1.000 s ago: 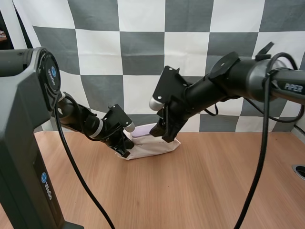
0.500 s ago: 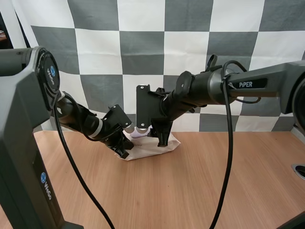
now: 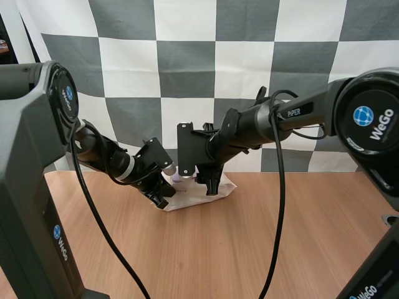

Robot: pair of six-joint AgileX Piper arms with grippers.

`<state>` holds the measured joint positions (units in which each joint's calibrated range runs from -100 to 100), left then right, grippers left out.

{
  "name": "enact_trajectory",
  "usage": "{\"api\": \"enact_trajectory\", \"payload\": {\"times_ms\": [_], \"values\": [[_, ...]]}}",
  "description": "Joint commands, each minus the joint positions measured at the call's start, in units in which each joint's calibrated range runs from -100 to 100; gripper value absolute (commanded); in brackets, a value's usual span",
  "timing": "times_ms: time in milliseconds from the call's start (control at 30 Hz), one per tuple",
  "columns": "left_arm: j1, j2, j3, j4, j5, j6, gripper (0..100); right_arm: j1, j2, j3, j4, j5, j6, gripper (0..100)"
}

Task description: Open the wet wipes lid

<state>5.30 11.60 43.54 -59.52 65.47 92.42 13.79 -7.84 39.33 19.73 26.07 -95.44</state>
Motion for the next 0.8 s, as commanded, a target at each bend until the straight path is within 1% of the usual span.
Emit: {"api": "enact_trajectory", "payload": {"times_ms": [0, 333, 467, 667, 767], "values": [[0.04, 0.06, 0.03, 0.18, -0.02, 0.89, 0, 0.03, 0.56, 0.09, -0.16, -0.95, -0.09, 91], [0.04, 0.06, 0.03, 0.19, 0.88, 0.89, 0, 0.03, 4.04, -0.05, -0.16, -5.22, -0.51, 91], [0.04, 0.06, 0.03, 0.19, 1.59, 0.89, 0, 0.03, 4.7, -0.05, -0.03, -8.69, -0.51, 86], [0.04, 0.06, 0.03, 0.19, 1.59, 0.89, 0, 0.03, 4.7, -0.05, -0.03, -8.69, -0.51, 85], [0.04, 0.06, 0.03, 0.19, 1.59, 0.89, 0, 0.03, 4.7, -0.05, 0.08, -8.69, -0.41, 78]]}}
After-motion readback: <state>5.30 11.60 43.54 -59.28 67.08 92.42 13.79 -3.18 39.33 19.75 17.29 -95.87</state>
